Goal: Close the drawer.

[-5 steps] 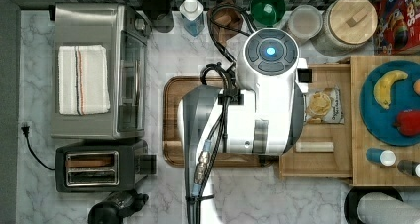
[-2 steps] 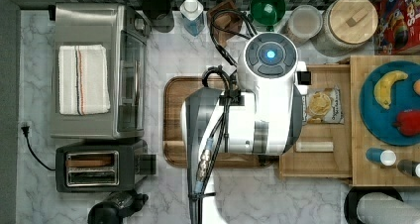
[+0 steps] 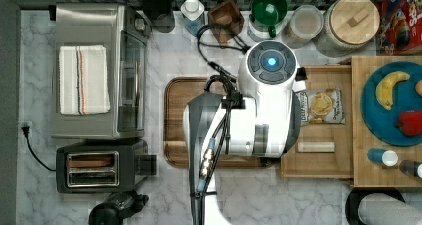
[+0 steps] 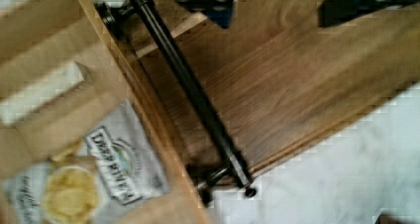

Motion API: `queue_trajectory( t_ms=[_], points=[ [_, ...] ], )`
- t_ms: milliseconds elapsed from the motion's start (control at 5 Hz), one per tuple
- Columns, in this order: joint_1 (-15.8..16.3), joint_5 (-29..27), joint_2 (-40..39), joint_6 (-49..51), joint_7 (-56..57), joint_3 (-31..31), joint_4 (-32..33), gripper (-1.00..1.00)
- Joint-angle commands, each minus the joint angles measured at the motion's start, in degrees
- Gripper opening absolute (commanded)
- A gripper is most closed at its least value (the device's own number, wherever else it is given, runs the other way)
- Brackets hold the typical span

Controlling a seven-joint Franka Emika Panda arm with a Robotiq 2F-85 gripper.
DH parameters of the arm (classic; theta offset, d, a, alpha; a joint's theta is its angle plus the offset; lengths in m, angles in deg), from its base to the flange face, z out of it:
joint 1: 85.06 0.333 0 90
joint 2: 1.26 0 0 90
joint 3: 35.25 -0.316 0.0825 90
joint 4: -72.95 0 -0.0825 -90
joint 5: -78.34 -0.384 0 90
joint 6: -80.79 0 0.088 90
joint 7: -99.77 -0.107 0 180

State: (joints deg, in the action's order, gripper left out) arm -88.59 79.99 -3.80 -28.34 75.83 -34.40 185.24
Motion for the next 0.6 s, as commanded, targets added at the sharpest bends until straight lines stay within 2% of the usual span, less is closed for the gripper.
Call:
queue_trajectory(
  t_ms=[200, 400, 600],
  points=[
    [3.53, -2.07, 1.77, 0.4, 22.67, -4.13, 2.28, 1.0],
    [3.73, -2.89, 3.54, -5.38, 26.8, -4.48, 7.95, -1.0],
    [3.87, -1.04, 2.64, -8.57, 27.59, -4.97, 10.94, -1.0]
  ],
)
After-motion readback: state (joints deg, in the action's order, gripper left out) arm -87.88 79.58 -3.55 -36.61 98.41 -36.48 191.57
